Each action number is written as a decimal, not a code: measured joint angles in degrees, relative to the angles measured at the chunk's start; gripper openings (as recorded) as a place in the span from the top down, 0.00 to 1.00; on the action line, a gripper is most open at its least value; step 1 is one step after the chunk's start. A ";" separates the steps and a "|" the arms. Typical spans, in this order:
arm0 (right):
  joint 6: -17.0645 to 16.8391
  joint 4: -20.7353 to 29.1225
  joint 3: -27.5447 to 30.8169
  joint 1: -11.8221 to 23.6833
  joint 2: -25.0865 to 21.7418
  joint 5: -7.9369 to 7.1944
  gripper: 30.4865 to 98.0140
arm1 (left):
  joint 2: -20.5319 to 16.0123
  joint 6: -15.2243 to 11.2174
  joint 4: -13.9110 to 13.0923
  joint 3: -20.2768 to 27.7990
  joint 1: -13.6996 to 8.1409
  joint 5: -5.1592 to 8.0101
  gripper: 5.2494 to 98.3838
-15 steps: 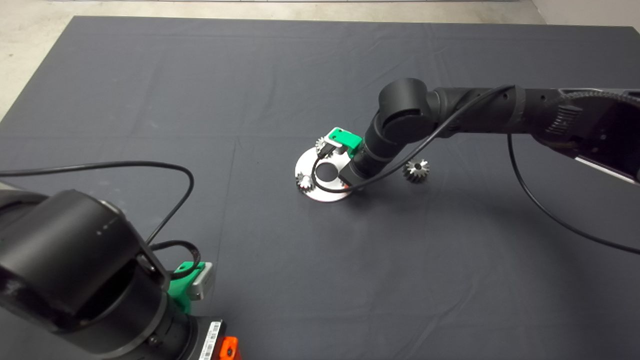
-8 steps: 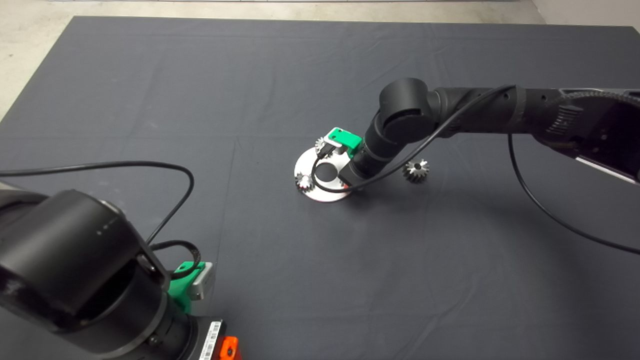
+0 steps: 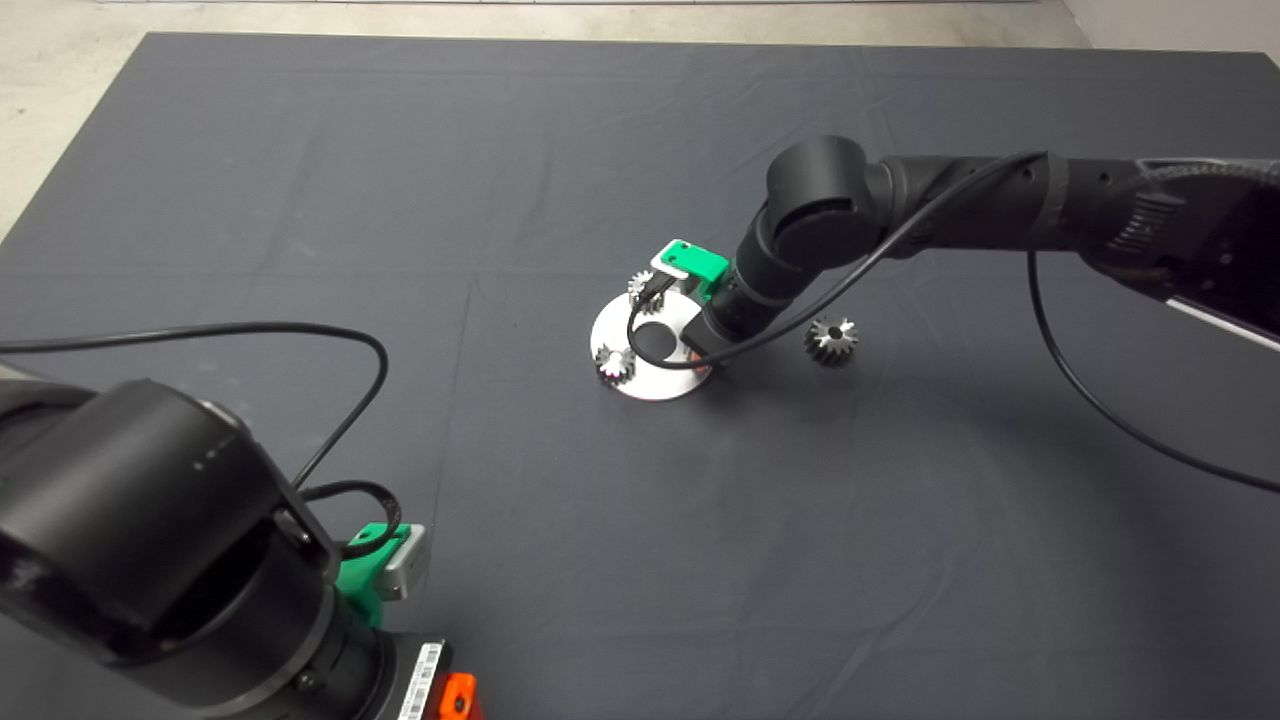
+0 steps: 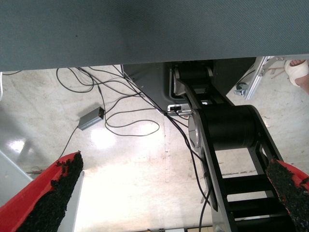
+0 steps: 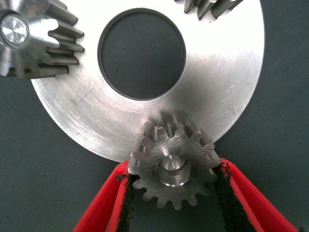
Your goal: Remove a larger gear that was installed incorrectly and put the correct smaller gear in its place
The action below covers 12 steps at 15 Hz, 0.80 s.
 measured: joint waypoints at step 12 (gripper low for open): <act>-0.29 6.55 4.05 6.66 -3.33 0.51 0.63 | -0.01 -0.02 -0.01 0.00 0.00 -0.02 0.00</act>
